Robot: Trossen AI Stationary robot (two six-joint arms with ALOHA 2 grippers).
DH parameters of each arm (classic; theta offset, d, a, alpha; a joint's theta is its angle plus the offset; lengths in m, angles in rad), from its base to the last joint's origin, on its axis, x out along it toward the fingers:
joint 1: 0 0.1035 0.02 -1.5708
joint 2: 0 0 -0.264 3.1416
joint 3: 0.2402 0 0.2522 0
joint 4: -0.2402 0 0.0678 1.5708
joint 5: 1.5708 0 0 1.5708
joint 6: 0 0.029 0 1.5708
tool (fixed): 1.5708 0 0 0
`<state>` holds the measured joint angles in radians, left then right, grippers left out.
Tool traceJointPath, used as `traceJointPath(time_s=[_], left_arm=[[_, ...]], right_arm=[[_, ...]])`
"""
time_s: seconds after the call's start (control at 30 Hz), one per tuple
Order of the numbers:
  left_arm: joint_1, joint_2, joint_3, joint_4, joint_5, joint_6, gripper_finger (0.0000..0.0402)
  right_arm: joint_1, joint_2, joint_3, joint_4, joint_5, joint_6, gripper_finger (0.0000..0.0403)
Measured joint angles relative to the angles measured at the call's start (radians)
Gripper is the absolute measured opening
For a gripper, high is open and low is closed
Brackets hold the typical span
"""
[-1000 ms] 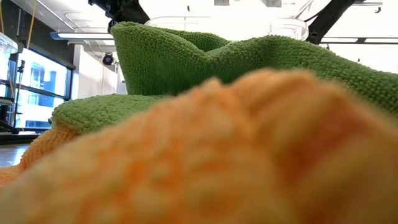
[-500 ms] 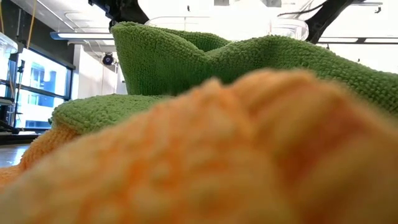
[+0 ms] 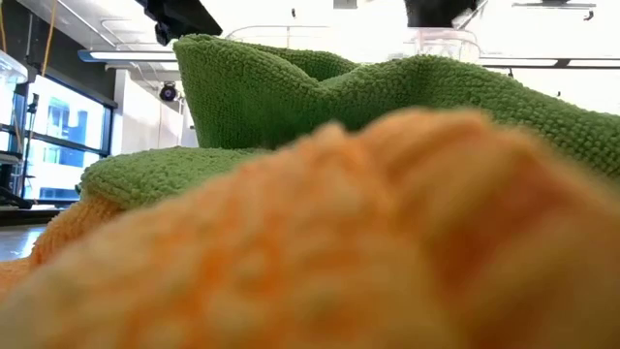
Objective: Sort microfiber towel by color & place in baskets
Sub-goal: Put the yellow microfiber towel into the right transparent bin
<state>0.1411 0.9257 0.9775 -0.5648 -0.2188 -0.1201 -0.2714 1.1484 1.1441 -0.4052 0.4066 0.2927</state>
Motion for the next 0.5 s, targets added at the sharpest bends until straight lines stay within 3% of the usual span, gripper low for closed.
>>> traceJointPath(time_s=[0.2,0.5], left_arm=[[-0.067,-0.033,0.000,-0.099,-0.016,-0.032,0.0140],[-0.169,-0.132,0.000,-0.136,-0.056,-0.052,0.0140]], right_arm=[[0.202,0.082,0.220,-0.036,0.117,-0.166,0.0001],[0.409,0.291,0.485,-0.240,0.196,-0.086,0.0000]])
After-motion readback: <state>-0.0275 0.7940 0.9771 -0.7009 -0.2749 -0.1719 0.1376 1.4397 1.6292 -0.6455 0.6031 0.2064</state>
